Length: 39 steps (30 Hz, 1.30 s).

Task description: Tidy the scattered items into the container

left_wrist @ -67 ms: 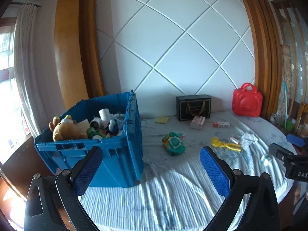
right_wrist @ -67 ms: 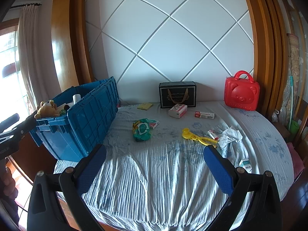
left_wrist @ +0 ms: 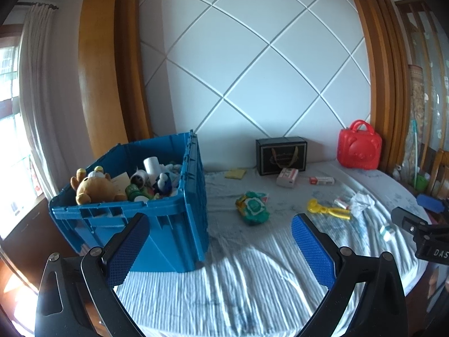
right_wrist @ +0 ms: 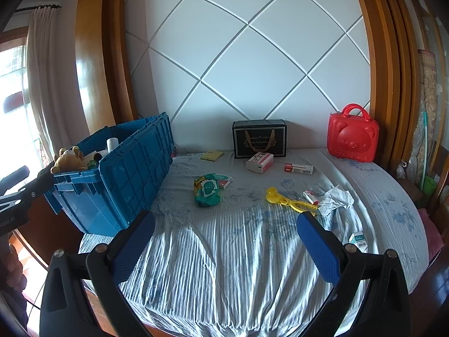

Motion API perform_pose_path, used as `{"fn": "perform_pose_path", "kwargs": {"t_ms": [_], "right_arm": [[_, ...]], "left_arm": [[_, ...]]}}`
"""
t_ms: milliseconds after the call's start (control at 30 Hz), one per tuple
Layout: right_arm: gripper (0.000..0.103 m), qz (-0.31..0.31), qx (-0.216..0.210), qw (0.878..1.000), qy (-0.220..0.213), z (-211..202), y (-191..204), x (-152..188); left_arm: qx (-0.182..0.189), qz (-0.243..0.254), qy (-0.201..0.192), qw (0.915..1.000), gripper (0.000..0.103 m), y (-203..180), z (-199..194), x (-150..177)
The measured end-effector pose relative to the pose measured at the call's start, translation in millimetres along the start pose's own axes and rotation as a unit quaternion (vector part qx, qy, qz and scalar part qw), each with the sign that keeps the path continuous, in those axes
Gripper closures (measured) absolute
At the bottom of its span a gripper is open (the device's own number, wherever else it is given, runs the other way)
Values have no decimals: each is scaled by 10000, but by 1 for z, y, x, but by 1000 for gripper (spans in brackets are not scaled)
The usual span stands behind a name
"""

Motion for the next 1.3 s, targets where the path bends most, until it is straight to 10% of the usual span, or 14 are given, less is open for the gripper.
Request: {"fn": "perform_pose_path", "kwargs": {"t_ms": [1300], "right_arm": [[0, -55, 150, 9999, 34, -2, 22, 6]], "left_arm": [[25, -128, 73, 9999, 1, 41, 8, 13]]}}
Point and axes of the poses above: each gripper's, at about its wrist camera, not at the fingertips, and z roughly the way its jaws point, y to its left, x to its underside, the point moved 1 cm from there along z, roughly the way its jaws point, and after that the axes turned 6 degrees about -y, right-handed, at the moved point
